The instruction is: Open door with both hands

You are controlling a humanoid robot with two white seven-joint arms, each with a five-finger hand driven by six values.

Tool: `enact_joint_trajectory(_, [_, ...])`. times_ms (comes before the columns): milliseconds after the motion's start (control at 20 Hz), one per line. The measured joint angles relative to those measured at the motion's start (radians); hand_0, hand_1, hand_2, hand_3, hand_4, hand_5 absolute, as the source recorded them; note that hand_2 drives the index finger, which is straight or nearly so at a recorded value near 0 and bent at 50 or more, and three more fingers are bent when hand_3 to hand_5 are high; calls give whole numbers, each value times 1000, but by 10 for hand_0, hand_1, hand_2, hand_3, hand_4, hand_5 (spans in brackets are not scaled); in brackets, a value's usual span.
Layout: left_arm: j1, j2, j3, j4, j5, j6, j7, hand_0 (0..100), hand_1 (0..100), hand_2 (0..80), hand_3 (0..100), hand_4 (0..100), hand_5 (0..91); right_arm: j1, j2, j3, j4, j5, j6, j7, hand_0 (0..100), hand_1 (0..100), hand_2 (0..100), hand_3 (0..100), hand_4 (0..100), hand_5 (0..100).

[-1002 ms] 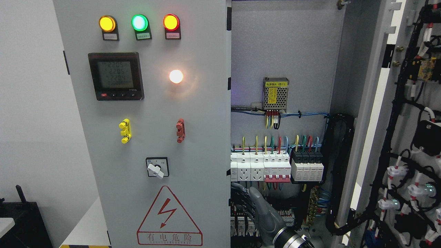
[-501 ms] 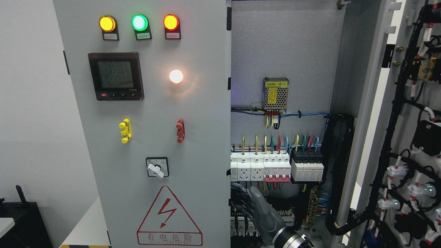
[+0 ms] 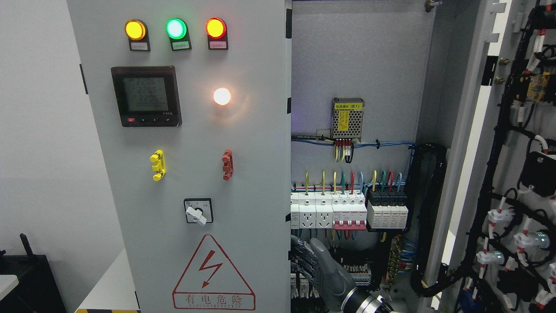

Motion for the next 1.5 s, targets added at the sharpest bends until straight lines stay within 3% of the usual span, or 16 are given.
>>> enact_joint_trajectory(802, [0,0,0,0,0,0,0,0,0,0,0,29,0,-8,2,2,-1,-22,1,49,0,0,0,0,0,0])
enact_joint_trajectory(1302, [0,0,0,0,0,0,0,0,0,0,0,29,0,-8,2,8,-7,-35,1,34,0,0,0,0,0,0])
enact_joint_trajectory(1503, [0,0,0,0,0,0,0,0,0,0,0,30,0,-7,3,10,-10,-37,1,65,0,0,0,0,0,0])
